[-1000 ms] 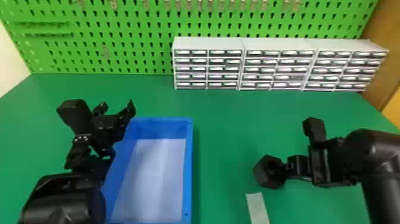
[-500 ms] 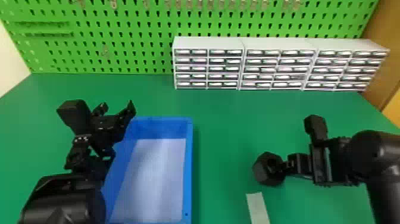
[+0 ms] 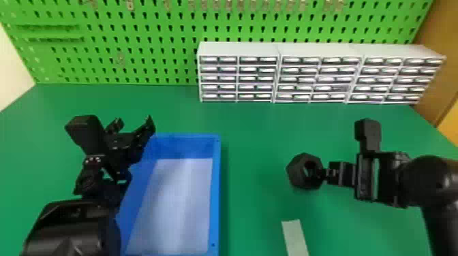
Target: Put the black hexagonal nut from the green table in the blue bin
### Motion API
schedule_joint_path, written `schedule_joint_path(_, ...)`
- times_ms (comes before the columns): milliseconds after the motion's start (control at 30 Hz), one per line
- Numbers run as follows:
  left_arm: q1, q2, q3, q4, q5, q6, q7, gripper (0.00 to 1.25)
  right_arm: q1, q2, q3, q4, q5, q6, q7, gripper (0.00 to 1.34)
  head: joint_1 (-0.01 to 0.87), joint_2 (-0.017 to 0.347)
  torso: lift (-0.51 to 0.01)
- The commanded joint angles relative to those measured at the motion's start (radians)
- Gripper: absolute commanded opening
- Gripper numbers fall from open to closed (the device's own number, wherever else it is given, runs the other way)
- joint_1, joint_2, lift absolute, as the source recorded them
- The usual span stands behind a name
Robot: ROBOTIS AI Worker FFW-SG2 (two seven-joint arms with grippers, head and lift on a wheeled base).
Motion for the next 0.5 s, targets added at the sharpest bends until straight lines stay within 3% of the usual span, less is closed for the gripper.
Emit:
schedule_joint_path(0, 0.001, -0.003, 0.001, 0.000, -0.001, 0.000, 0.000, 0.81, 0.026, 0.006, -0.008, -0.028, -0.007, -0.108, 0.000, 0.38, 0.686, 0.051, -0.097)
schedule_joint_path(467, 0.001, -0.003, -0.001, 0.002, -0.001, 0.000, 0.001, 0.81, 0.086, -0.019, 0.044, -0.068, -0.001, -0.431, 0.000, 0.37, 0.686, 0.051, -0.097)
